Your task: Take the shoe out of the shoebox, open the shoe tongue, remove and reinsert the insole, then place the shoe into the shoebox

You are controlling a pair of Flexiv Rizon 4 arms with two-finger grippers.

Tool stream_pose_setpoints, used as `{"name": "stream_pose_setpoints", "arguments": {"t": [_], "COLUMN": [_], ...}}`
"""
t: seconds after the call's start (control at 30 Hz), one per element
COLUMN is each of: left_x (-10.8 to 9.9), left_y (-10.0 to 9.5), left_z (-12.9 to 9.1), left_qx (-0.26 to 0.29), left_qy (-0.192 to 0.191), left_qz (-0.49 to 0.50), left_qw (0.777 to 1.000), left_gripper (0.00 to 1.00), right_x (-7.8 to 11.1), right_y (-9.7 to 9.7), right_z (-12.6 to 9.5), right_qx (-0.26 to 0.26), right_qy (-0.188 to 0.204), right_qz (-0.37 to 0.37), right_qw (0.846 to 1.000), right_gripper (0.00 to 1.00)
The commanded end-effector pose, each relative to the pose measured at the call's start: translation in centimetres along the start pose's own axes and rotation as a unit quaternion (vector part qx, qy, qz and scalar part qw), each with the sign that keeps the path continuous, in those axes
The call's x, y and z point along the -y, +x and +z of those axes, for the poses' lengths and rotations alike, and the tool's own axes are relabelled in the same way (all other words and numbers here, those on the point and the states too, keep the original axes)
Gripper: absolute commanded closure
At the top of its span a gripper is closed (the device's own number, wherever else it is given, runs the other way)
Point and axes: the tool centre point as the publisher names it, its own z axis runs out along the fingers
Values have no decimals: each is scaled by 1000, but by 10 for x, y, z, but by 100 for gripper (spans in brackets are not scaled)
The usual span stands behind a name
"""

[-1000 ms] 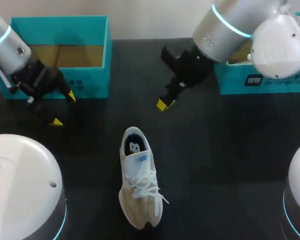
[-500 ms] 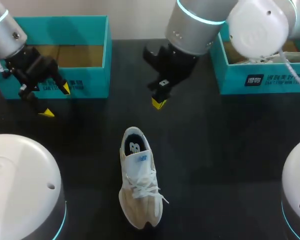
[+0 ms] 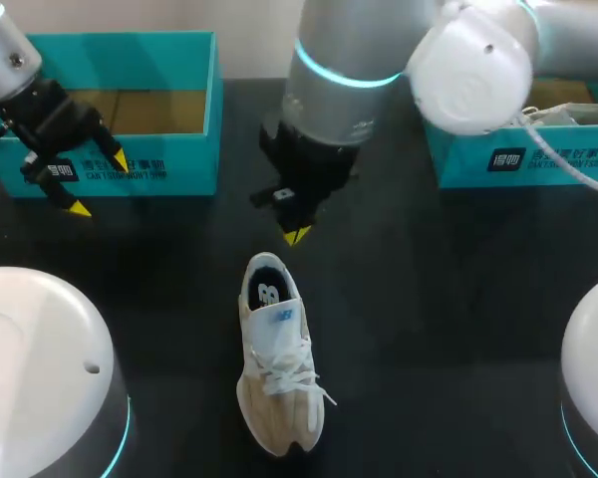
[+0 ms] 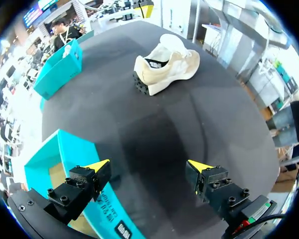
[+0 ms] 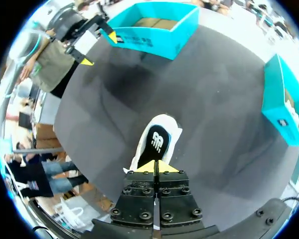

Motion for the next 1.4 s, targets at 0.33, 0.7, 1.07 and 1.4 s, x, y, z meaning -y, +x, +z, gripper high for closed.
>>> {"name": "stream_pose_setpoints", "arguments": {"t": [0.33,0.7,1.07,1.4], "left_x": [-12,-12,-12,-12], "left_y": [-6,-6,-6,-6], "left_z": [-11,-11,-11,-11], "left_qx": [-11,-11,-11,-11], "left_qy": [4,4,4,4], "left_qz": [31,31,31,31], "left_qw": [999,999,999,999], "left_gripper": [0,0,0,0], "right_x": [-1,-3,-2,-3], "right_y": [46,45,44,38], "right_z": [15,40,62,73], "right_qx": [78,118,134,147], "right_qy": [-8,-14,-26,-26], "right_qz": [72,91,91,101], "right_qw": [994,989,986,984], "right_gripper": [100,100,100,100]}}
